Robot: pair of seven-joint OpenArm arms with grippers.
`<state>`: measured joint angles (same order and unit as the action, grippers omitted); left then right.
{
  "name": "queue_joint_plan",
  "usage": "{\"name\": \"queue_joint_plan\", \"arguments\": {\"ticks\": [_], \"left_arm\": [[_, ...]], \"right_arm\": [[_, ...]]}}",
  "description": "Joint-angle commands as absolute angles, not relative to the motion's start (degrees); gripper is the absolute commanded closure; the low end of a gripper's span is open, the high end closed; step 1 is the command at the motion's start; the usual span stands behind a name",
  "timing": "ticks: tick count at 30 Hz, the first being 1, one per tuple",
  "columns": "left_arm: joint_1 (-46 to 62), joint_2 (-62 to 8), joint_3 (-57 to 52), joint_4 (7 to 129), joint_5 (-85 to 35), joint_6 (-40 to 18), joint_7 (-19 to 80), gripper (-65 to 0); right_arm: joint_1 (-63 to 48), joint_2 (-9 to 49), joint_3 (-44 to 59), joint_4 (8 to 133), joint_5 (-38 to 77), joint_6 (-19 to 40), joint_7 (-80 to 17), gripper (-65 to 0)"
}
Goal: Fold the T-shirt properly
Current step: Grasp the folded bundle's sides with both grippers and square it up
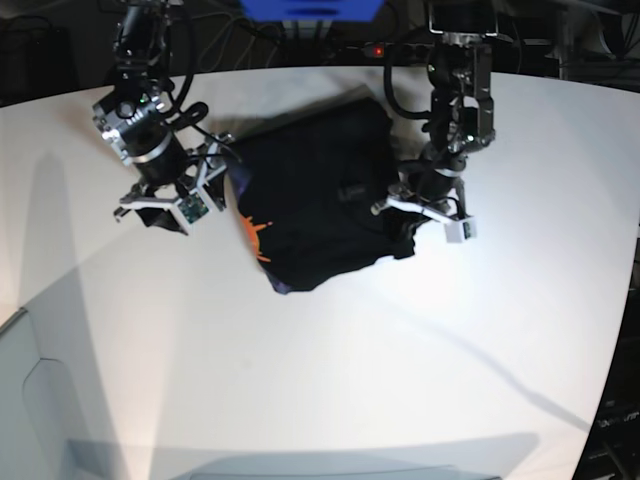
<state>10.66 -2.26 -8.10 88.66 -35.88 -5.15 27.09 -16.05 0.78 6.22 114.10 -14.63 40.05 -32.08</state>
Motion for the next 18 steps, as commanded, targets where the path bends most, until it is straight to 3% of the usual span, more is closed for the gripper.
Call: {"name": "queue_joint_plan", "arguments": {"ticks": [1,8,18], "left_arm": [[10.24,-2.42,-7.87,89.89,-36.35,-5.49,26.51,-5.3],[14.9,-2.33,-8.13,96.57,-36.35,-5.49,26.51,-30.0],[22.2,-1.98,-8.13,102.37,-36.35,-5.49,26.33,-32.4]], "right_arm": [[-15.69,0.75,6.2,114.95,-14.11,40.0,-30.73,-37.3],[-15.25,0.75,6.2,113.1,-14.11,40.0,-30.64,-37.3],[-15.16,0.84,3.3,113.1,-14.02,40.0,-30.46,-37.3]]}}
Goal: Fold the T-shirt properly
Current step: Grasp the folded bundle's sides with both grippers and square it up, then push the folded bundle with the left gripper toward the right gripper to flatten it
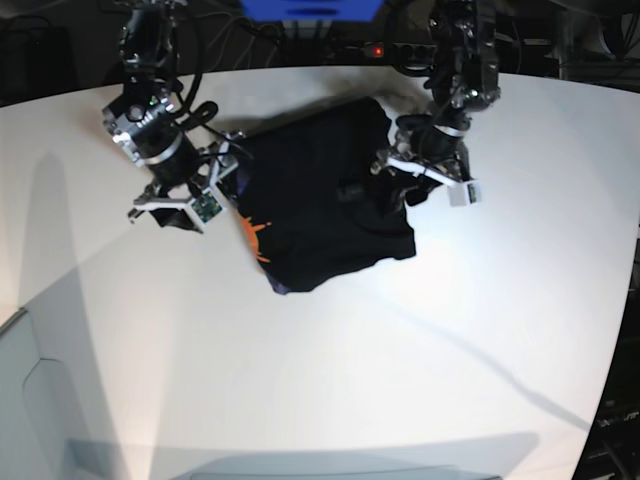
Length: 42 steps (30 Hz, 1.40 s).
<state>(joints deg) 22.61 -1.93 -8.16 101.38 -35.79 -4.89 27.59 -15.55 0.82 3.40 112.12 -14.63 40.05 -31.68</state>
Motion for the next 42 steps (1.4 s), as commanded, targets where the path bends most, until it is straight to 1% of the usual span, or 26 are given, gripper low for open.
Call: {"name": "queue_joint_plan", "arguments": {"ticks": [1,12,25,28,29,30,36,39,42], "left_arm": [[22.55,-1.98,-7.96,101.85,-36.35,-5.49,26.15,-32.4],[24.13,1.01,-8.13,99.12,-36.35,-5.49,26.24,-32.5],[24.22,1.36,-7.87,95.52,-36.35,-5.49,25.98,-32.5],[23.16,1.36,-7.69,94.11,-36.35,-5.49,26.24,-31.3],[22.9,1.36,-7.69,93.41,-36.35,-5.49,26.42,-28.8],[22.37,1.36,-7.69,92.7,-36.35,-5.49,26.42,-25.0],[19.21,0.75,-7.6,87.25,-36.18,-5.49,26.51,-0.1],[17.45,-0.57,-7.25,85.32,-35.74,-5.76,27.21,-0.6],[13.85,-3.91,-4.26,84.0,-35.82,-5.93,31.52,0.0]], "right_arm": [[-15.16,0.84,3.3,113.1,-14.02,40.0,-30.37,-37.3],[-15.08,1.19,1.71,113.1,-14.29,40.0,-30.46,-37.3],[-15.08,1.19,1.8,113.1,-14.37,40.0,-30.64,-37.3],[-15.08,1.19,1.8,113.1,-14.37,40.0,-30.64,-37.3],[-15.08,1.19,1.8,113.1,-14.37,40.0,-30.64,-37.3],[-15.08,1.19,1.8,113.1,-14.37,40.0,-30.64,-37.3],[-15.08,1.19,2.15,113.27,-14.46,40.0,-30.64,-37.3],[-15.16,1.19,2.15,113.63,-14.46,40.0,-30.64,-37.3],[-15.08,1.19,3.65,113.71,-14.55,40.0,-30.37,-37.3]]}}
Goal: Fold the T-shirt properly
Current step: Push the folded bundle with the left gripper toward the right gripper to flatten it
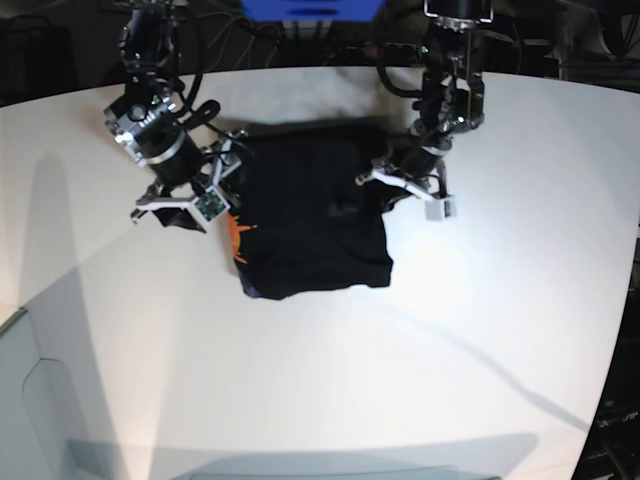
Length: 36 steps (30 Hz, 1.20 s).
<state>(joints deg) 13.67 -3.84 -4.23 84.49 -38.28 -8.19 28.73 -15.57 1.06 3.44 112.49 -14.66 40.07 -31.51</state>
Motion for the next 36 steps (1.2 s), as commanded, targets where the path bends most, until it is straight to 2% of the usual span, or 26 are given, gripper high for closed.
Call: {"name": "queue_joint_plan", "arguments": {"ticks": [1,6,9,16,18,21,26,29,36], "left_arm": [[12.35,-5.14,-2.86,83.38,-35.74,-5.93,32.92,0.0],[3.21,-12.88,4.88,79.08,-35.74,-6.02,35.12,0.0],[-4.09,-17.45,14.37,75.56,-35.74,-6.02,35.12,0.0],[-22.37,-19.03,38.55,64.04,-35.74,-6.2,34.51,0.0],[-26.86,-17.19,45.76,61.67,-35.65,-7.78,33.27,0.0],[-31.78,-15.25,55.08,57.54,-35.65,-14.64,27.82,0.0],[-37.93,-9.89,65.36,49.89,-35.56,-21.76,20.09,0.0],[-39.87,-5.85,68.62,45.76,-31.78,-23.6,18.51,0.0],[-39.96,1.1,68.7,40.4,-12.7,-28.79,18.15,-0.1]], "right_arm": [[-15.08,1.01,4.62,113.71,-14.55,40.0,-30.37,-37.3],[-15.08,0.84,8.4,113.71,-14.29,40.0,-30.11,-37.3],[-14.2,0.84,10.42,113.71,-14.29,40.0,-30.2,-37.3],[-13.93,0.75,15.96,113.71,-14.29,40.0,-30.37,-37.3],[-13.93,0.66,17.45,113.71,-14.2,40.0,-30.64,-37.3],[-13.93,-0.4,19.74,113.71,-14.46,40.0,-30.64,-37.3],[-14.37,-0.48,22.11,113.71,-14.37,40.0,-30.73,-37.2],[-14.64,-0.57,22.11,113.71,-14.46,40.0,-30.73,-37.2],[-15.87,-0.57,22.2,113.71,-14.55,40.0,-30.73,-37.2]]}}
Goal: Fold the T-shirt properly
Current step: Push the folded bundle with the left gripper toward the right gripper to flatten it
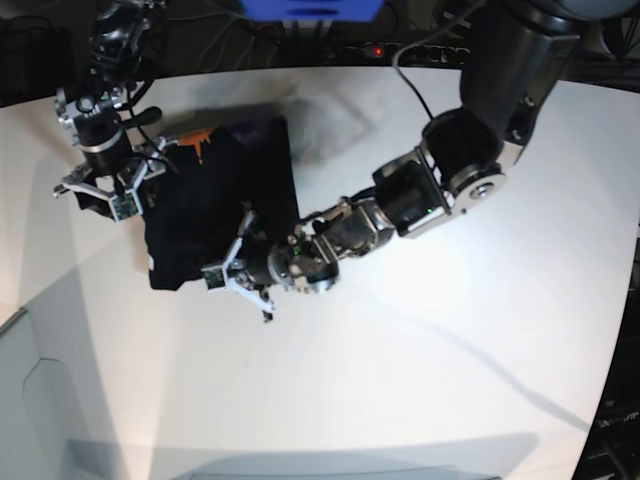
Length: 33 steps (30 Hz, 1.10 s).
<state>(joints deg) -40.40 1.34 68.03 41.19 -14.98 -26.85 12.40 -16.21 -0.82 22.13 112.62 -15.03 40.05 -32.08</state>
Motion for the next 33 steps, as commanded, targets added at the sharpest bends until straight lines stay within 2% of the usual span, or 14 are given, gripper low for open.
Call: {"name": "queue_joint_plan", "arguments": {"ticks": [1,4,12,17,22,24,26,33], "left_arm": [[-39.96,1.54,68.7,40.22,-11.03,-29.41,18.15,-0.1],[-39.96,2.42,68.7,40.4,-6.81,-31.34,18.15,-1.2],[-42.51,2.68,68.7,40.92,-4.79,-31.25,18.24,-15.8],[-45.93,2.68,67.65,41.01,-4.88,-31.16,18.51,-23.2],[-46.81,1.71,55.6,44.44,-4.44,-31.25,18.42,-23.4],[-46.55,-0.75,48.66,48.4,-4.79,-31.34,18.15,-23.4],[-46.2,-2.33,42.42,52.35,-4.97,-31.52,18.51,-23.4],[-42.33,-9.54,33.27,60.79,-4.97,-31.25,18.77,-23.4]], "right_arm": [[-15.96,-0.57,22.2,113.71,-14.55,40.0,-30.73,-37.2],[-16.04,-0.92,22.2,113.71,-14.55,40.0,-30.73,-37.2],[-15.78,-1.98,22.2,113.71,-14.55,40.0,-30.73,-35.9],[-14.99,-2.07,22.2,113.71,-14.55,40.0,-30.73,-19.4],[-15.25,-1.98,22.2,113.89,-14.55,40.0,-30.73,-3.6],[-16.04,-1.98,22.29,114.07,-14.55,40.0,-30.73,-0.3],[-16.75,-1.98,23.08,114.07,-14.55,40.0,-30.29,0.0],[-15.69,-1.98,25.54,114.07,-14.29,40.0,-30.11,0.0]]}}
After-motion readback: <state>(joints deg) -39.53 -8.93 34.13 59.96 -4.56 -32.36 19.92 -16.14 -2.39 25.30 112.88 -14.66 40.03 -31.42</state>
